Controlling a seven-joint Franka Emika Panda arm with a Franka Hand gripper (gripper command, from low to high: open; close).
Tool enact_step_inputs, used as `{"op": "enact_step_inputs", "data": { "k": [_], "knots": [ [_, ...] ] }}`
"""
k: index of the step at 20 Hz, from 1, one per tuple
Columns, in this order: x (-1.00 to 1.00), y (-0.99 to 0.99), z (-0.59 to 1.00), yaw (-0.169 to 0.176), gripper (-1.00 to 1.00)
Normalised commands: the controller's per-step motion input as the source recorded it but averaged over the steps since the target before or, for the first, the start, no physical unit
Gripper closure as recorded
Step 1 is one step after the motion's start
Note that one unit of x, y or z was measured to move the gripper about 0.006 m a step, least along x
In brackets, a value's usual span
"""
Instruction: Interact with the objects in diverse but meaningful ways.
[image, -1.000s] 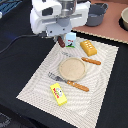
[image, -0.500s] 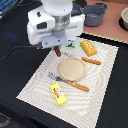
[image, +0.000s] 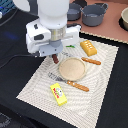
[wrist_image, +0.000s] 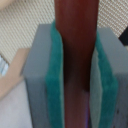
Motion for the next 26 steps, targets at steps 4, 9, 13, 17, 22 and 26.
{"op": "enact_step_inputs", "data": {
  "k": [4, 9, 13, 17, 22, 26],
  "knots": [
    [-0.34, 0.0, -0.44, 0.018, 1.0],
    [-0.27, -0.01, -0.36, 0.014, 1.0],
    [-0.12, 0.05, 0.26, 0.006, -1.0],
    [-0.07, 0.2, 1.0, -0.039, -1.0],
    [-0.18, 0.2, 1.0, -0.005, -1.0],
    [-0.12, 0.28, 0.99, 0.0, -1.0]
  ]
}}
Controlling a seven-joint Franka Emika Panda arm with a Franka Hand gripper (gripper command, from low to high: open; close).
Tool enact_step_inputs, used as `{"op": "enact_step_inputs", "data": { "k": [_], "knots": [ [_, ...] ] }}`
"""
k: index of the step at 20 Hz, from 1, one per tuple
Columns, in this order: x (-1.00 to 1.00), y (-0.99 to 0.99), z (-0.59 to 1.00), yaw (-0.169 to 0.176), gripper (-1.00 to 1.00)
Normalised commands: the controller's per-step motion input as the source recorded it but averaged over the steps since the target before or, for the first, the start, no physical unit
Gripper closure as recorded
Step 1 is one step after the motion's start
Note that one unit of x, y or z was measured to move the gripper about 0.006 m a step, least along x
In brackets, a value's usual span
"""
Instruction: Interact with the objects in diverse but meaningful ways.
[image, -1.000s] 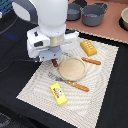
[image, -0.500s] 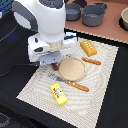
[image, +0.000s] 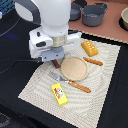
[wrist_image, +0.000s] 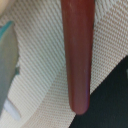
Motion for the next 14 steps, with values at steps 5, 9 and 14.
{"op": "enact_step_inputs", "data": {
  "k": [5, 9, 14],
  "knots": [
    [-0.12, 0.39, 0.81, 0.002, -1.0],
    [-0.05, 0.4, 0.72, 0.0, -1.0],
    [0.04, 0.55, 0.52, 0.0, -1.0]
  ]
}}
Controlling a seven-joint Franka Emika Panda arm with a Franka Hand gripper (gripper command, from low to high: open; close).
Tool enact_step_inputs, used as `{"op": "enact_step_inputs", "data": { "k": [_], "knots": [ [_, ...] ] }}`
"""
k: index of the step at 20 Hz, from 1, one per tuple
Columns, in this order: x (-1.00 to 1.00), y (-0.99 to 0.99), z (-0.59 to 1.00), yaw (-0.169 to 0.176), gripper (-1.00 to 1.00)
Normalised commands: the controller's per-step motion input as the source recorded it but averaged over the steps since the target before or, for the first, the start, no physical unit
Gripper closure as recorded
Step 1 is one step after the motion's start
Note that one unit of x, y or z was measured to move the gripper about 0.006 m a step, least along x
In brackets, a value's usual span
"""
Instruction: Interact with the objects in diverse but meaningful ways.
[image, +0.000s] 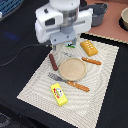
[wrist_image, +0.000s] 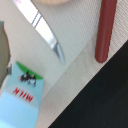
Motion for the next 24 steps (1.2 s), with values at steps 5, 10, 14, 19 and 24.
{"op": "enact_step_inputs", "data": {
  "k": [5, 10, 14, 19, 24],
  "knots": [
    [0.09, 0.75, 0.21, 0.0, -1.0],
    [0.01, 0.78, 0.02, 0.0, -1.0],
    [-0.11, 0.61, -0.05, -0.013, -1.0],
    [-0.27, 0.23, -0.06, -0.073, -1.0],
    [-0.28, 0.0, -0.03, -0.238, -1.0]
  ]
}}
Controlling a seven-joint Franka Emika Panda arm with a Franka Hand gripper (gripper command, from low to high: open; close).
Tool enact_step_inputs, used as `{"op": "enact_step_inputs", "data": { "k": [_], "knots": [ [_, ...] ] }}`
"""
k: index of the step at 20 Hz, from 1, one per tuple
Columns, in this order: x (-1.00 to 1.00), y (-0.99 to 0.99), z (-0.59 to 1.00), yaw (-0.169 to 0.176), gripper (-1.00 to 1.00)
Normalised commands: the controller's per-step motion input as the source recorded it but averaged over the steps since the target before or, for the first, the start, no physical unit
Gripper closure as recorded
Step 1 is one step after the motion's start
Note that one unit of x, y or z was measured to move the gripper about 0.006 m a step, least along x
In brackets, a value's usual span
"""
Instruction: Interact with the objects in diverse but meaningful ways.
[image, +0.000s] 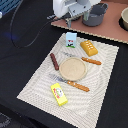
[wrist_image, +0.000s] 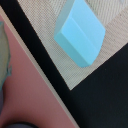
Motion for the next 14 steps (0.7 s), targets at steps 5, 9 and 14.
{"op": "enact_step_inputs", "data": {
  "k": [5, 9, 14],
  "knots": [
    [-0.27, 0.0, -0.08, -0.238, -1.0],
    [-0.24, 0.04, -0.26, -0.143, -1.0],
    [-0.01, 0.0, -0.29, -0.069, -1.0]
  ]
}}
